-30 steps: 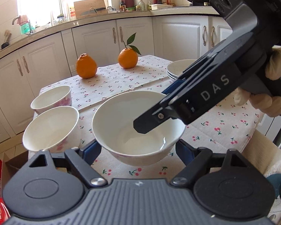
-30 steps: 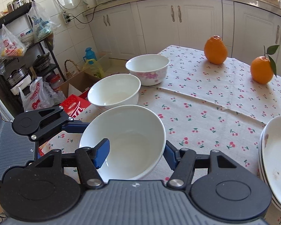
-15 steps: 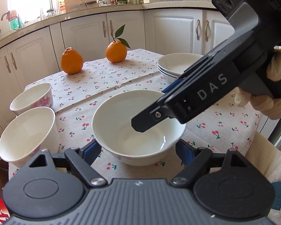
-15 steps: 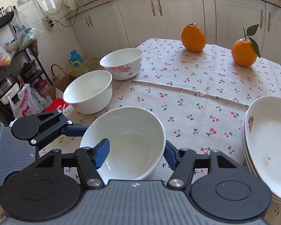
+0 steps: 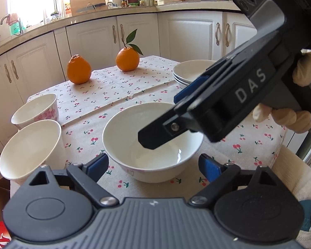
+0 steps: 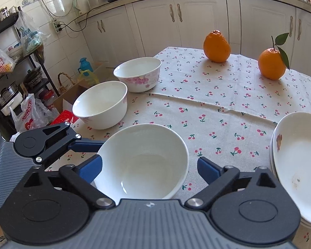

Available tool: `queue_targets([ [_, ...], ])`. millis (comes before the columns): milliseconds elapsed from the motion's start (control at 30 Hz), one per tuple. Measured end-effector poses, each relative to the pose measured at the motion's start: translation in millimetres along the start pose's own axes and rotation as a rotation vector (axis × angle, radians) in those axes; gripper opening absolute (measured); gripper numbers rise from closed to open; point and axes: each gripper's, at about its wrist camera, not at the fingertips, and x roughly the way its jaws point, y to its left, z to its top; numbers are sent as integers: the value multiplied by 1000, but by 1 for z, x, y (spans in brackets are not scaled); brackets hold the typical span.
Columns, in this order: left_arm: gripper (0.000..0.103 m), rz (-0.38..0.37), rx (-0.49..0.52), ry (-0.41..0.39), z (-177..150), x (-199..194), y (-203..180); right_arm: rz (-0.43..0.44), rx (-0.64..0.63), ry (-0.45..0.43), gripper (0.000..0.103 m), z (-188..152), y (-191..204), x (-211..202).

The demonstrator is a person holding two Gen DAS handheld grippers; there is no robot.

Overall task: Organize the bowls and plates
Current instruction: 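Lift the white bowl with the right tool toward another white bowl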

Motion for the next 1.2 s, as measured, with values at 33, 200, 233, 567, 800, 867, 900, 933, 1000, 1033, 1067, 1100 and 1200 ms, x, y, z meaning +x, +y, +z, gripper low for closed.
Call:
queue_targets([
  [33,93,6,-4,4,-1,-2,1,2,-4,-4,102,1,1,-1],
  [200,94,57,-52,13,-13,-23,13,5,-42,-28,103,9,10,-7],
  [233,94,78,-63,13,-15,-28,17,10,-53,-30,103,11,12,-7],
  [567,94,300,-201,-15,-29,-48,79,63,-158,-39,103,47,37,16],
  [800,94,333,-207,-34,-27,-36,104,79,-205,-12,103,75,50,47],
  [867,94,331,-209,-36,-26,-32,109,86,-199,4,103,81,51,56],
  [900,94,329,-211,-37,-26,-30,111,88,-196,12,103,84,51,61],
  [933,94,325,-212,-37,-26,-28,113,92,-194,19,103,86,51,65],
  [1000,94,314,-211,-41,-25,-25,115,102,-195,31,103,90,52,74],
  [1033,94,311,-207,-40,-25,-24,116,105,-194,38,103,92,52,78],
  [1067,94,312,-205,-39,-24,-22,116,106,-191,45,103,93,52,83],
  [1100,94,311,-205,-38,-24,-20,117,114,-186,51,103,94,52,87],
  [1200,94,301,-211,-41,-24,-17,119,135,-168,73,102,98,51,99],
])
